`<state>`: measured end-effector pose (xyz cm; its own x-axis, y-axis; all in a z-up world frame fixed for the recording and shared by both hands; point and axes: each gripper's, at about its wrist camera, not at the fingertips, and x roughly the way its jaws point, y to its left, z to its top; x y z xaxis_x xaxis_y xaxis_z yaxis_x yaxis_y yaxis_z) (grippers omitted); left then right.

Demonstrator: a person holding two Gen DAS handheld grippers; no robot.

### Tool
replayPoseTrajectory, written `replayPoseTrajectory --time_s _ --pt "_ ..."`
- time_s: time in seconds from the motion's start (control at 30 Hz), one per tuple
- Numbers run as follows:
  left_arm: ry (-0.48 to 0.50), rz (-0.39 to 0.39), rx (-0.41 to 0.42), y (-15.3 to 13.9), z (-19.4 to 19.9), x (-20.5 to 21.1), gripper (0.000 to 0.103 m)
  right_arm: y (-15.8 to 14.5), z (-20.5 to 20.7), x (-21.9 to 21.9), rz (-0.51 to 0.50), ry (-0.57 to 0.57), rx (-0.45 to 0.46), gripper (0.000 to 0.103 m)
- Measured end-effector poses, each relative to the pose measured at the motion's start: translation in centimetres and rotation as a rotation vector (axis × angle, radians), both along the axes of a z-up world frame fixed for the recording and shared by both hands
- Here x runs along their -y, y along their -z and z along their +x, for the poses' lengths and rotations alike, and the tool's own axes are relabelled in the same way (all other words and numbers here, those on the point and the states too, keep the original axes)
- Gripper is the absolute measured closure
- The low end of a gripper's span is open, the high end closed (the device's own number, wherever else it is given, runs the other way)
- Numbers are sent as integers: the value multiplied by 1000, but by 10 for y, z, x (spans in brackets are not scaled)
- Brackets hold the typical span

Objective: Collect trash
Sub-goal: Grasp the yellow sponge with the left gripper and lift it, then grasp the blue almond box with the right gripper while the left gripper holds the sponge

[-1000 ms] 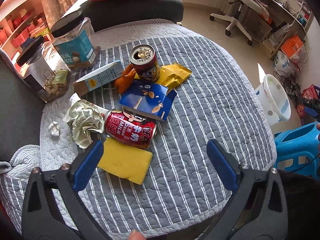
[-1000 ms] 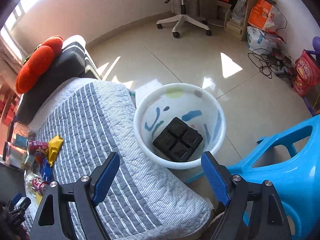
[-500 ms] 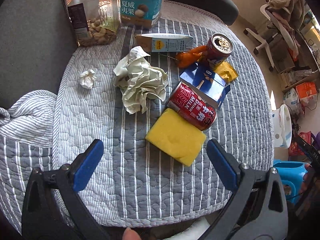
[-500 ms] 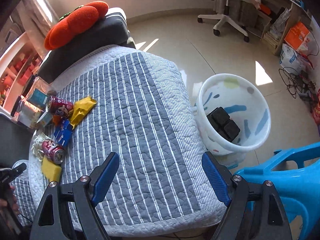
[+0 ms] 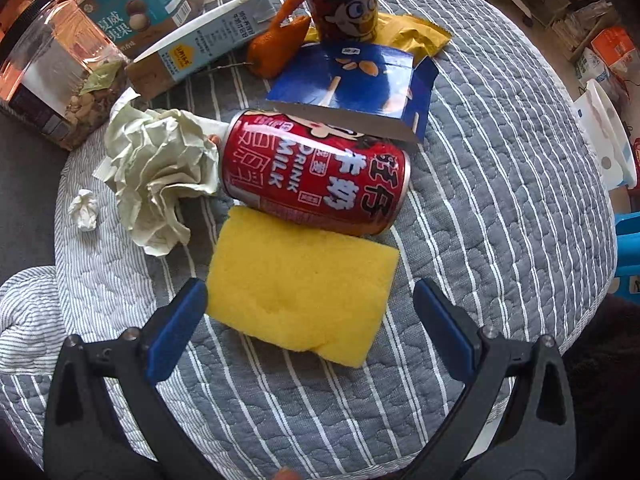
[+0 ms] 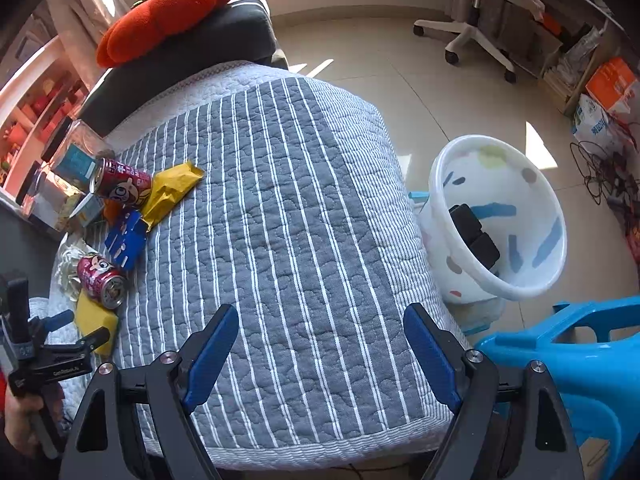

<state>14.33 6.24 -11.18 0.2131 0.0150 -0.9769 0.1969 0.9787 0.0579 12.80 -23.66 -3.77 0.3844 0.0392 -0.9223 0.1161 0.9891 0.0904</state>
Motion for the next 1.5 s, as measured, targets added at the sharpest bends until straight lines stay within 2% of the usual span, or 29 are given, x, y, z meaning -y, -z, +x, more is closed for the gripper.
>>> replayPoseTrajectory --time_s 0.07,0.13,0.17,0.3,0.5,0.73,0.87,1.0,1.1,1.23,1.4,1.5 --pt "13 15 -6 5 2 -1 1 1 0 0 1 1 -5 17" --pt "19 17 0 6 3 -3 6 2 0 1 2 3 -7 17" --pt "22 18 3 6 3 -6 12 2 0 1 1 1 -7 17" --pt "8 -38 9 -3 -2 -16 19 4 -1 -5 -7 -14 -8 17" --pt "-22 -83 48 -29 -19 -35 21 8 2 -26 -17 -61 -17 17" --pt "-144 -193 168 -78 -34 -73 21 12 13 -61 -5 -127 -24 17" --pt "-223 -209 221 -95 -35 -92 21 19 24 -84 5 -163 -30 17" --pt "-281 -233 228 -97 -31 -100 21 25 42 -111 66 -193 -14 17" --pt "-297 -227 241 -99 -28 -105 21 32 60 -132 156 -198 -1 17" --pt "-289 -198 259 -102 -22 -108 21 56 84 -159 258 -205 -31 17" --pt "-279 -219 257 -105 -13 -111 21 86 108 -169 343 -146 -62 17" --pt "-265 -219 263 -108 -9 -111 21 86 114 -177 318 -159 -25 17"
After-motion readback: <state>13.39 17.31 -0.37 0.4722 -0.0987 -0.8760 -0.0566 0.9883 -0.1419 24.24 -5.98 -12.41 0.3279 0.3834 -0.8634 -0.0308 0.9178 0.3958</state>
